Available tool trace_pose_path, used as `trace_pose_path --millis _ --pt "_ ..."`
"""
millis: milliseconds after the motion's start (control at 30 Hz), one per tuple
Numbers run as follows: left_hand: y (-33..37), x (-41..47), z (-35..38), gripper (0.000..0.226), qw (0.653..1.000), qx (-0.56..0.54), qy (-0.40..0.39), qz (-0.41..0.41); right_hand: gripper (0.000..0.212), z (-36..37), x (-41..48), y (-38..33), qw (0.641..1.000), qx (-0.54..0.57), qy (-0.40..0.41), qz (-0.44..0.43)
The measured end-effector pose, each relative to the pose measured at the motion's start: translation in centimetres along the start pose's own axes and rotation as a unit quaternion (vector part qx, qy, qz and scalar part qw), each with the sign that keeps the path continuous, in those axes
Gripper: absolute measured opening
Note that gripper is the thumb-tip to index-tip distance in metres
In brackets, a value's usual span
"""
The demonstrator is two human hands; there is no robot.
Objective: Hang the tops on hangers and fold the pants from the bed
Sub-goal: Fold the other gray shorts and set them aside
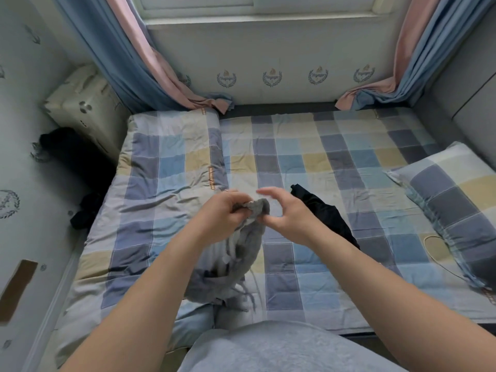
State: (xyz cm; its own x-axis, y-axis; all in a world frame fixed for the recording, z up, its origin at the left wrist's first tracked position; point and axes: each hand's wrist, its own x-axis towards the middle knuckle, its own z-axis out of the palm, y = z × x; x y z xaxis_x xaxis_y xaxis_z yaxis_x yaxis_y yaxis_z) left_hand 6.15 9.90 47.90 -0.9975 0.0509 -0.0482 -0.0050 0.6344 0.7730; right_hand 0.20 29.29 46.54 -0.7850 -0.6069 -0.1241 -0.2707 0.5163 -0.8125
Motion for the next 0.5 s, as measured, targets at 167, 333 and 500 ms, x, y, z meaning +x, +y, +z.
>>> trace_pose_path --millis 167,333,500 --pt "-0.7 -1.1 -1.5 0.020 0.996 0.031 0.078 -0.010 0.012 1.6 0.9 -1.9 0.999 -0.016 0.045 -0.018" --pt "-3.0 -1.2 -0.4 0.021 0.978 0.120 0.166 -0.035 0.023 1.0 1.0 -2.5 0.984 0.085 0.146 -0.056" --pt "-6.8 -1.8 2.0 0.018 0.948 0.163 0.193 -0.193 0.018 -1.6 0.3 0.2 0.974 0.113 0.195 -0.016"
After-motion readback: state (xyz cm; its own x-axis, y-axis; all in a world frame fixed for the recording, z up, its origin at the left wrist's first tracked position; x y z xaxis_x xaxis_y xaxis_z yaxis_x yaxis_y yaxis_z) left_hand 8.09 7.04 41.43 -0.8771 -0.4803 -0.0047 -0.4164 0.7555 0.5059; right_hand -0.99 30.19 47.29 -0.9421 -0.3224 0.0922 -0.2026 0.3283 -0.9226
